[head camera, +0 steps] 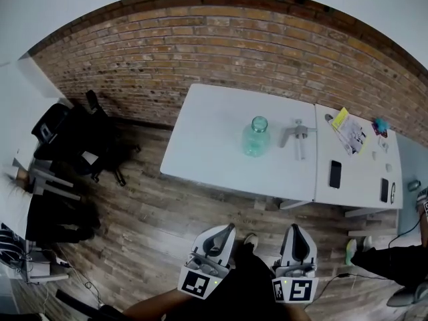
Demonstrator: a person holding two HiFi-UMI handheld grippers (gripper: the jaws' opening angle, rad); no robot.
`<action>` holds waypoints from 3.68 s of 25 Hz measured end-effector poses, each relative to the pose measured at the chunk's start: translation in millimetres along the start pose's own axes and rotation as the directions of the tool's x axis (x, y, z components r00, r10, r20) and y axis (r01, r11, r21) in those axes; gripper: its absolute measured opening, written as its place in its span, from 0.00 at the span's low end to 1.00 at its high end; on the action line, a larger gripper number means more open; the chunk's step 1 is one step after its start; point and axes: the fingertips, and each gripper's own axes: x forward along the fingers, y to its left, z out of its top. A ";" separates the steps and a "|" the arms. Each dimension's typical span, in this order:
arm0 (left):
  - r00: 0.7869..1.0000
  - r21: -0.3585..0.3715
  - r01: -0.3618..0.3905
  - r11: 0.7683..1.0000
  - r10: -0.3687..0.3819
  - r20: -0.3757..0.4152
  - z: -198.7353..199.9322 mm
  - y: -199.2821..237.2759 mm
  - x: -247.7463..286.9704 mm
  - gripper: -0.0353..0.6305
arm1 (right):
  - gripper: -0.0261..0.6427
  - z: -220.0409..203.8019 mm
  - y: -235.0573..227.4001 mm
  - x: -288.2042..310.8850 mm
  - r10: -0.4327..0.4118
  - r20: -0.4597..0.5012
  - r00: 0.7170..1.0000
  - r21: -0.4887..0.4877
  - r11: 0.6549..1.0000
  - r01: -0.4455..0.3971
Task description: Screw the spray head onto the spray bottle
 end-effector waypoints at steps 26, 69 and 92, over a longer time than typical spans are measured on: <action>0.995 0.024 -0.087 0.996 0.088 -0.054 -18.6 -41.5 113.1 0.06 | 0.05 -26.8 -134.6 53.0 0.035 -0.049 0.998 0.062 0.998 -0.032; 0.983 0.035 0.149 0.988 -0.144 -0.115 -97.5 103.9 265.7 0.06 | 0.05 -0.8 -114.8 236.2 -0.088 -0.075 0.993 -0.125 0.989 0.079; 0.984 -0.029 0.033 0.999 -0.038 -0.175 -186.8 154.8 325.8 0.50 | 0.05 -5.1 -127.0 288.0 -0.011 -0.072 0.997 -0.108 0.994 0.004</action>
